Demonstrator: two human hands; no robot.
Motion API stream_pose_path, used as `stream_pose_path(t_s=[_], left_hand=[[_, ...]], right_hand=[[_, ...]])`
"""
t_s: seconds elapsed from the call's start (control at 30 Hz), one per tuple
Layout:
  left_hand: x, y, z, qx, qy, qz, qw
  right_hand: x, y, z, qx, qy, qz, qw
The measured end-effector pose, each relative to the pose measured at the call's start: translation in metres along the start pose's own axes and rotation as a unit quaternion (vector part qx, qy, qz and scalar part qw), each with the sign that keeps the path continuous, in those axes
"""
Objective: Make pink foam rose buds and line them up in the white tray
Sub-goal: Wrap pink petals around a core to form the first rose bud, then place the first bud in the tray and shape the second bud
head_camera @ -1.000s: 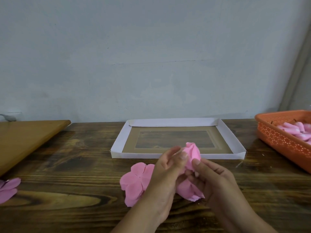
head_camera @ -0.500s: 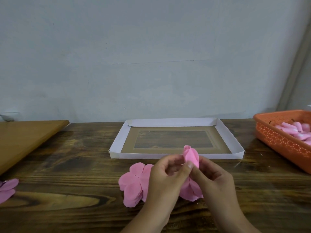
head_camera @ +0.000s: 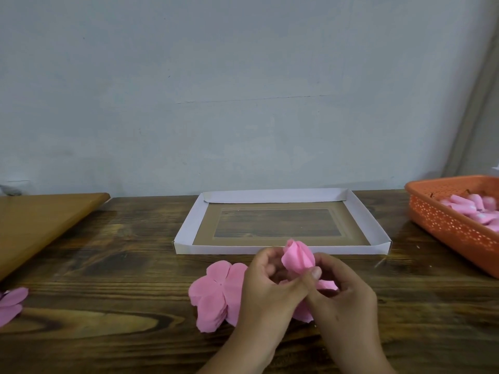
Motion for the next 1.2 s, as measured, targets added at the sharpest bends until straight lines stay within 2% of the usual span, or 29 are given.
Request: stream_pose_path(t_s=[0.2, 0.4, 0.67, 0.8, 0.97, 1.13, 1.2], left_hand=[[-0.004, -0.001, -0.001, -0.008, -0.023, -0.032, 0.999], [-0.016, -0.014, -0.020, 0.023, -0.018, -0.057, 0.998], [-0.037, -0.099, -0.069, 0.072, -0.103, -0.121, 0.985], [-0.056, -0.162, -0.064, 0.066, -0.192, -0.174, 0.964], [-0.084, -0.224, -0.035, 0.065, -0.316, -0.196, 0.926], [-0.091, -0.264, -0.016, 0.053, -0.384, -0.203, 0.899], [-0.089, -0.275, -0.010, 0.054, -0.403, -0.204, 0.891]], right_hand=[[0.007, 0.001, 0.000, 0.019, -0.006, 0.030, 0.999], [0.005, 0.006, 0.018, 0.010, -0.065, 0.020, 0.998], [0.004, 0.009, 0.016, -0.018, -0.052, -0.008, 0.998], [0.006, 0.010, 0.015, -0.017, -0.034, -0.005, 0.999], [0.009, 0.013, 0.013, 0.008, -0.013, -0.001, 1.000], [0.010, 0.012, 0.009, 0.028, -0.006, -0.011, 1.000], [0.011, 0.013, 0.001, 0.065, -0.001, -0.006, 0.998]])
Point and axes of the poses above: each hand's wrist, its own y-axis away from the middle knuckle, its own x-axis out of the palm, z = x × y, the point moved 5 cm from there along -y, towards the middle knuckle, and after that the axes turned 13 degrees about -z, right-handed, at the moved point
